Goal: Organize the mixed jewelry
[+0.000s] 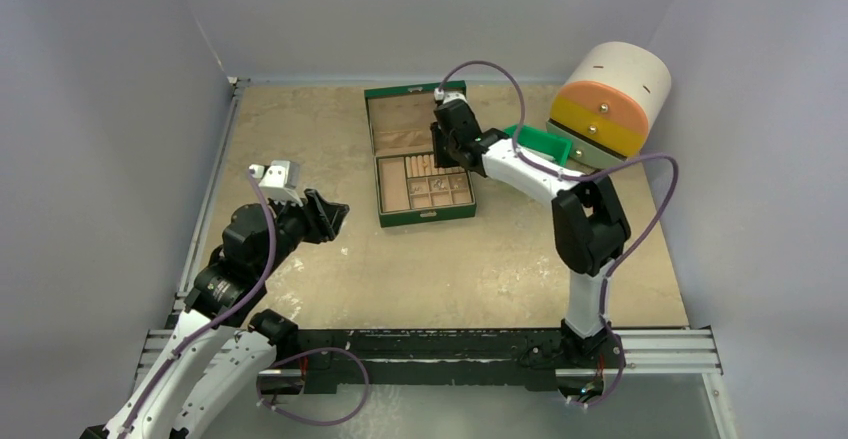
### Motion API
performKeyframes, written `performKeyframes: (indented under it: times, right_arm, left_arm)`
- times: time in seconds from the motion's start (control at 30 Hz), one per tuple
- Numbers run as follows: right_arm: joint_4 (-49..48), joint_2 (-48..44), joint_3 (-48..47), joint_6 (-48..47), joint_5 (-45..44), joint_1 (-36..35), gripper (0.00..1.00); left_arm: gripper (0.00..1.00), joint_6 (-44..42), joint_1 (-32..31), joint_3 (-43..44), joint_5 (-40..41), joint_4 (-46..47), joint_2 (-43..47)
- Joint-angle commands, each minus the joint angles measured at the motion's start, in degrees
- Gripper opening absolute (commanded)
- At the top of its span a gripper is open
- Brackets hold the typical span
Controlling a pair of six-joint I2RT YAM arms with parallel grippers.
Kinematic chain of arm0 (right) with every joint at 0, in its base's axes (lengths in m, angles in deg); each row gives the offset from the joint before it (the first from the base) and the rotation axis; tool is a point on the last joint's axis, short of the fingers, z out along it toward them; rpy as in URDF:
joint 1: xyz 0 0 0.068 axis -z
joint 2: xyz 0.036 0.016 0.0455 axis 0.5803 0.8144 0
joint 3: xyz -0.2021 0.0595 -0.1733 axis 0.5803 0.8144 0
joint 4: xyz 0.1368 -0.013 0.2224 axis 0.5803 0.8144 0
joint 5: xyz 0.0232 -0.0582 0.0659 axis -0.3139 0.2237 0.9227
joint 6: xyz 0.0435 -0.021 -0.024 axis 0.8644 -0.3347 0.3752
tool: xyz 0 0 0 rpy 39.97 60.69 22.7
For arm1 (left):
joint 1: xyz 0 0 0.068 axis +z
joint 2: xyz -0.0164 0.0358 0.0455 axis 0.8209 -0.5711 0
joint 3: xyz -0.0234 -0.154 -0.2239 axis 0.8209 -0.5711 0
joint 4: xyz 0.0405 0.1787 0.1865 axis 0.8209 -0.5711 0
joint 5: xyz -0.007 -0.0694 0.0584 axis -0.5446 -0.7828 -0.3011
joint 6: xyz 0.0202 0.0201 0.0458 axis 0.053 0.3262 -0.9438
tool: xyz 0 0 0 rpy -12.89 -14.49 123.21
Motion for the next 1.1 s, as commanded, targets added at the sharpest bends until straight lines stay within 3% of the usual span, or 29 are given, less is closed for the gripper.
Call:
performKeyframes:
  times: [0.0,0.53,0.8,0.9,1.03,1.07]
  right_arm:
    - [1.7,-8.3,-3.0,-0.8,-1.5,0.0,0.32]
    - [3.1,-21.4,-2.6,-9.8,-7.7,1.9,0.35]
    - [1.9,-17.9,-6.1,-7.9,-1.9,9.9,0.32]
    - [1.0,-15.5,-7.3,-6.5,2.8,12.6,0.26]
    - [0.3,-11.4,-9.2,-5.6,6.4,14.8,0.02]
    - [-0.1,-10.4,-9.5,-5.4,7.1,15.1,0.0]
  left_arm:
    - [0.47,-1.1,-0.2,0.2,0.0,1.4,0.4]
    - [0.47,-0.1,-0.2,0.8,1.2,0.5,-0.4]
    - [0.47,0.4,-0.2,1.5,2.6,-0.7,-1.3]
    - [0.47,0.5,-0.2,1.5,3.2,-0.8,-1.4]
    - [0.47,0.5,-0.2,1.5,3.9,-1.0,-2.0]
    - [0.47,0.5,-0.2,1.7,3.9,-1.0,-2.2]
